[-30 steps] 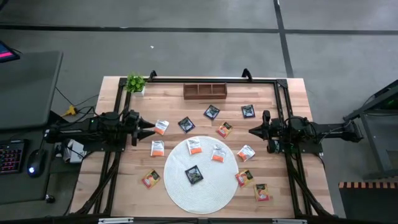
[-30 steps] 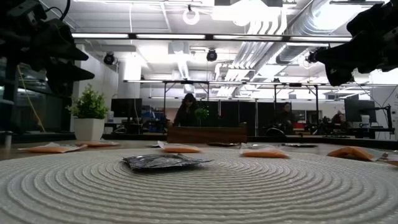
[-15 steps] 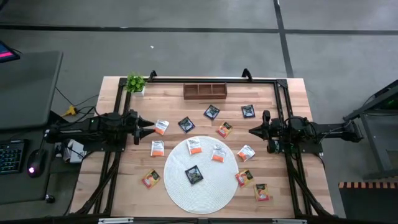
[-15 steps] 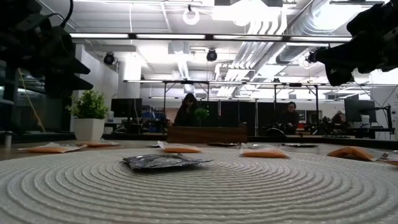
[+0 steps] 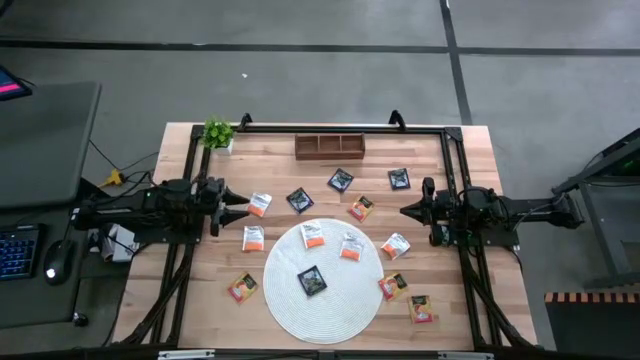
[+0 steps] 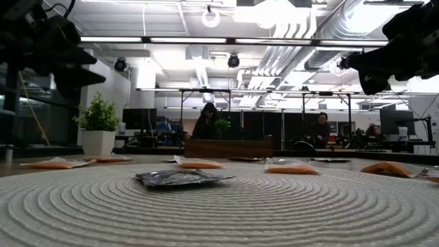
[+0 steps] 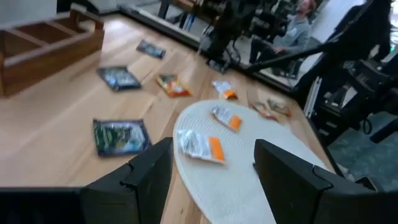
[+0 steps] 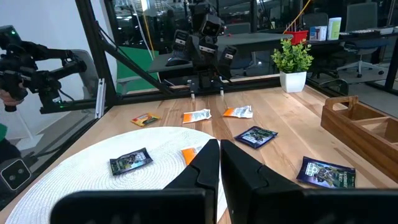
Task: Pick & Place Tea
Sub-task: Put the white tea bag into the left section of the wooden organizer
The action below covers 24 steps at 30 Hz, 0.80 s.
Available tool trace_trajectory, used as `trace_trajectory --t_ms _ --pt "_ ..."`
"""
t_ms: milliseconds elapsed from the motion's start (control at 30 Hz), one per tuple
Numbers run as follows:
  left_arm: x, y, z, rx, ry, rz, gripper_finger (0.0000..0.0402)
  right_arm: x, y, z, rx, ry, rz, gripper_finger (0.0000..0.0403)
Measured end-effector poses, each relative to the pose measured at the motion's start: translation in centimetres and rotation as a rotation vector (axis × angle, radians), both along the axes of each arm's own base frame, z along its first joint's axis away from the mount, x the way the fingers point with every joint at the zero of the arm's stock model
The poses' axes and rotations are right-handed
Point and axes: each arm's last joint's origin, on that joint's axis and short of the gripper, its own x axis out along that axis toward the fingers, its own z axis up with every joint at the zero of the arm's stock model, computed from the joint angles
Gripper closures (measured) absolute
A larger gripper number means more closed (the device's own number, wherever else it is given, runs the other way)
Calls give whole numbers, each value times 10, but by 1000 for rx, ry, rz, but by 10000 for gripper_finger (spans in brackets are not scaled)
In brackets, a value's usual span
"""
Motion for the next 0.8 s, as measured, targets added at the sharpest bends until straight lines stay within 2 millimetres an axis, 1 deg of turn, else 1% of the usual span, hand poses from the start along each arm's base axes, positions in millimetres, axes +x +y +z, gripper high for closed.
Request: trace_trajectory --t_ms 100,233,300,400,567,700,800 --pt "-2 1 12 23 -32 28 179 0 0 0 0 -1 0 391" --pt "-8 2 37 101 -69 68 179 0 0 0 0 -1 0 391" --pt "-10 3 50 153 -60 94 179 0 0 0 0 -1 -1 391" --pt "-14 4 68 205 0 118 179 0 0 0 0 -1 0 391" --pt "-17 4 104 243 127 104 179 0 0 0 0 0 0 391" --pt "-11 4 130 294 229 82 179 0 0 0 0 -1 0 391" --pt "-1 5 143 303 317 68 179 0 0 0 0 -1 -1 391"
